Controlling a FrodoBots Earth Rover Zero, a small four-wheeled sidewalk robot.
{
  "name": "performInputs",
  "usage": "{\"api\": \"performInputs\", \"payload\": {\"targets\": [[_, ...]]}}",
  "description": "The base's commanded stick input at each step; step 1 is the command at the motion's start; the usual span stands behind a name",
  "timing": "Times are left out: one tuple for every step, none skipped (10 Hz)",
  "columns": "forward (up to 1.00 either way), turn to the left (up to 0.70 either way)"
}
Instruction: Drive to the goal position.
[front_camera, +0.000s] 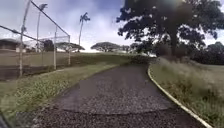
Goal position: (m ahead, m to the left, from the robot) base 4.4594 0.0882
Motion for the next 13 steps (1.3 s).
{"api": "performInputs", "payload": {"targets": [[0.5,0.0],[0.5,0.0],[0.5,0.0],[0.5,0.0],[0.5,0.0],[0.5,0.0],[0.5,0.0],[0.5,0.0],[0.5,0.0],[0.5,0.0],[0.5,0.0],[0.5,0.0],[0.5,0.0]]}}
